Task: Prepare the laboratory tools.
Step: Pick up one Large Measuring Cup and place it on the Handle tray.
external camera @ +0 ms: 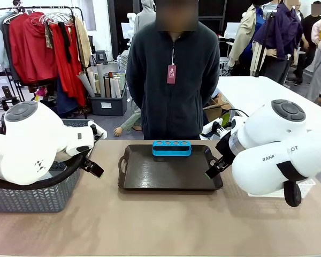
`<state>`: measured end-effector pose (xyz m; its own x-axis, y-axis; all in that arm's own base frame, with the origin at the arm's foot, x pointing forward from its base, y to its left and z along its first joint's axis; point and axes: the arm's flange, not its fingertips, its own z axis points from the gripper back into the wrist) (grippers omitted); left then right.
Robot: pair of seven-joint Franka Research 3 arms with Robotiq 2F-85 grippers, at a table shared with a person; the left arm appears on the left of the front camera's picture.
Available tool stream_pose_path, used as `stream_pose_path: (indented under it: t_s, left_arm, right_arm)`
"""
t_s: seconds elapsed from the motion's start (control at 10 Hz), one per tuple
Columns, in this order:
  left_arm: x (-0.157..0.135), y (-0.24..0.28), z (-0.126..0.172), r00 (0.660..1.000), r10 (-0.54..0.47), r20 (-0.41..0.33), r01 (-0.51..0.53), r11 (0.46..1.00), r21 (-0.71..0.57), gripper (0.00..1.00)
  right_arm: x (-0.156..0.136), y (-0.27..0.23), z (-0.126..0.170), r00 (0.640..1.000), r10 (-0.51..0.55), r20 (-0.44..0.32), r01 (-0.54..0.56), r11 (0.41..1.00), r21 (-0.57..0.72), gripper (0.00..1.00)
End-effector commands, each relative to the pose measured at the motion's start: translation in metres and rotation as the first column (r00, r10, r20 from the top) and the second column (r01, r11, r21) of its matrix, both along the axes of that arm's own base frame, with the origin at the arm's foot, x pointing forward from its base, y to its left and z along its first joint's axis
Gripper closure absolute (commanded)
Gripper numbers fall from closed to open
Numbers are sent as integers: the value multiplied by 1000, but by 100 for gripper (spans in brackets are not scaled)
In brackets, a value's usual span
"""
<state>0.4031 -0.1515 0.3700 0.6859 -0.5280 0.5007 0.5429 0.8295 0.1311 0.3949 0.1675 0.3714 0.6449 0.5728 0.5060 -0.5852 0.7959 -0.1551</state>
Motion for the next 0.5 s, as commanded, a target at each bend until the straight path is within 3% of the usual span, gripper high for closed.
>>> stream_pose_path:
  t_s: [0.0,0.4]
  left_arm:
    - [0,0,0,1000,0,0,0,1000,0,0]
    - [0,0,0,1000,0,0,0,1000,0,0]
  right_arm:
    - [0,0,0,1000,0,0,0,1000,1,0]
    - [0,0,0,1000,0,0,0,1000,1,0]
